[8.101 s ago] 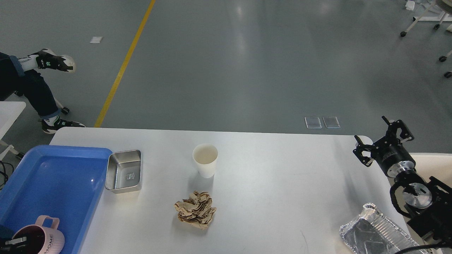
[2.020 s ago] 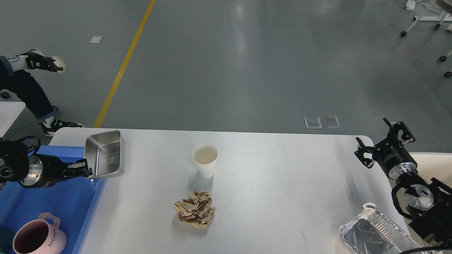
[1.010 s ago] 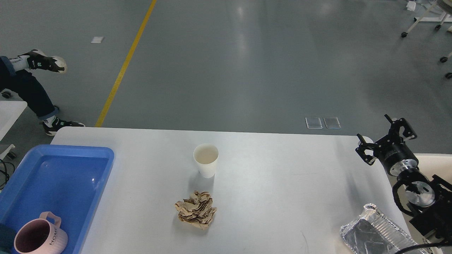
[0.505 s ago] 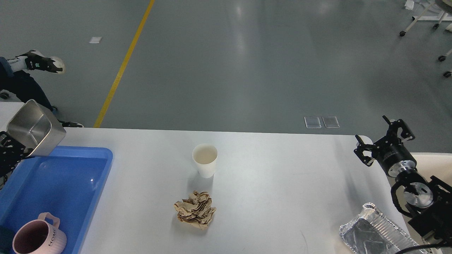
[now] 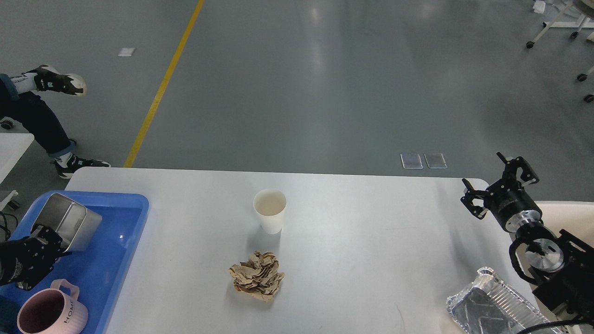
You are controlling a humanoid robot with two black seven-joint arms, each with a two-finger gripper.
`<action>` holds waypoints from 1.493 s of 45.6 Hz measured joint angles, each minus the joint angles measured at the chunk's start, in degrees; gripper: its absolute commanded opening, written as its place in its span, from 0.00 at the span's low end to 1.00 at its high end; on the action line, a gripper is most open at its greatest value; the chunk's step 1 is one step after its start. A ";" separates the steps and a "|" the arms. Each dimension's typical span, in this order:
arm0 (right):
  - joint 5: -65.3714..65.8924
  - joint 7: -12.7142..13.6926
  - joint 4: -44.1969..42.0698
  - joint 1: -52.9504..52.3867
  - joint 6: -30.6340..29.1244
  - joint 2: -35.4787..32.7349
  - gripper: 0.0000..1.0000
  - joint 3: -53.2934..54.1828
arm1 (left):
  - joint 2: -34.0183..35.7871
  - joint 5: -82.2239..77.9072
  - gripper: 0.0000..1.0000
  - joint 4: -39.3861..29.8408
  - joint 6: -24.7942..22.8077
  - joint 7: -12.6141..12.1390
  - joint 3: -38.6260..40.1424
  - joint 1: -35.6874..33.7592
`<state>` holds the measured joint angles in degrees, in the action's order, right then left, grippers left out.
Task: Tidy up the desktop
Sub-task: 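Lower the metal box into the blue tray and release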
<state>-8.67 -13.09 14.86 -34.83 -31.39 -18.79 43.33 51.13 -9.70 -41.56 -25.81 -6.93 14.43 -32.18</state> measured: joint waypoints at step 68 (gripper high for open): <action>0.06 0.00 -0.01 -0.23 0.27 1.07 1.00 0.00 | 0.06 1.26 0.98 6.86 -22.51 -7.95 16.27 -2.35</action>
<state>-8.61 -13.09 14.85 -35.06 -31.12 -17.72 43.33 51.19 -8.45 -34.71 -48.32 -14.88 30.70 -34.53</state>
